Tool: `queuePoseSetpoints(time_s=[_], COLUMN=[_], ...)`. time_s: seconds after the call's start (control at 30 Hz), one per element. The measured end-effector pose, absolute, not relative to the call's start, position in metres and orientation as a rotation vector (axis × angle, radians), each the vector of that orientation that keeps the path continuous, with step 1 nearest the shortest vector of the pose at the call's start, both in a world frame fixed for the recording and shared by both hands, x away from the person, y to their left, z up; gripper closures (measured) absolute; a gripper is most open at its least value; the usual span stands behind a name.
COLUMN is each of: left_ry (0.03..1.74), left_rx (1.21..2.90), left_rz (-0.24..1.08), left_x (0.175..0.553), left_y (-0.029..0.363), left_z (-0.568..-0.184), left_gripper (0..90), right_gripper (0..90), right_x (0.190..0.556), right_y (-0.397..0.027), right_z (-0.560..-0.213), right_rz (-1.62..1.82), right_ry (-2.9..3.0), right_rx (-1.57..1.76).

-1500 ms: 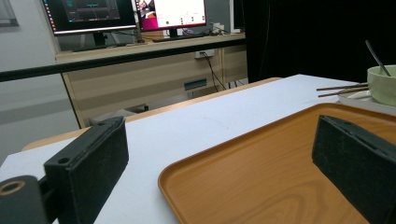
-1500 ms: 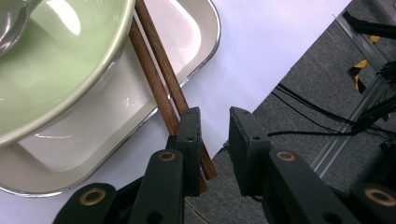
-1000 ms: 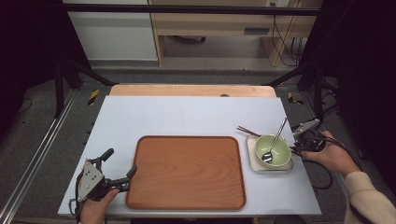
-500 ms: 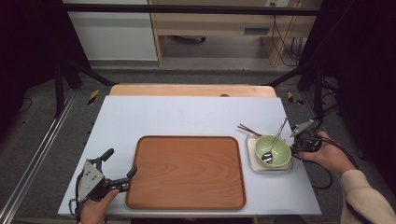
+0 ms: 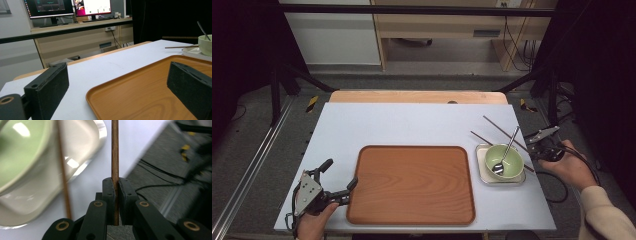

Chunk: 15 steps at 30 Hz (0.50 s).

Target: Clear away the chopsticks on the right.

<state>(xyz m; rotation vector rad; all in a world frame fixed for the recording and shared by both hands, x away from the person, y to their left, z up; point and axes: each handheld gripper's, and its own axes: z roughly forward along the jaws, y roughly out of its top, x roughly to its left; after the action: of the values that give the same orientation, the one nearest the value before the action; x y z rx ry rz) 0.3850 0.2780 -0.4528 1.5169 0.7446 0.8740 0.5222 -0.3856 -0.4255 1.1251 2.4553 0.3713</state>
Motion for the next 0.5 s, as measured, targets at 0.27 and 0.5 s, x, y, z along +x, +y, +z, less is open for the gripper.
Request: queuePoseSetpoints(time_s=[0.27, 0.5], left_ry=[0.751, 0.775], left_rx=[1.513, 1.483], left_rz=[0.871, 0.879], left_x=[0.385, 0.384], left_y=[0.278, 0.284], left_z=[-0.453, -0.453], left_gripper=[3.5, 3.5], right_gripper=[84.8, 84.8], right_x=[0.518, 0.513], right_y=[-0.396, -0.379], right_z=[-0.378, -0.335], right_rz=[0.486, 0.580], right_ry=[2.190, 2.085], right_rx=[1.280, 1.278])
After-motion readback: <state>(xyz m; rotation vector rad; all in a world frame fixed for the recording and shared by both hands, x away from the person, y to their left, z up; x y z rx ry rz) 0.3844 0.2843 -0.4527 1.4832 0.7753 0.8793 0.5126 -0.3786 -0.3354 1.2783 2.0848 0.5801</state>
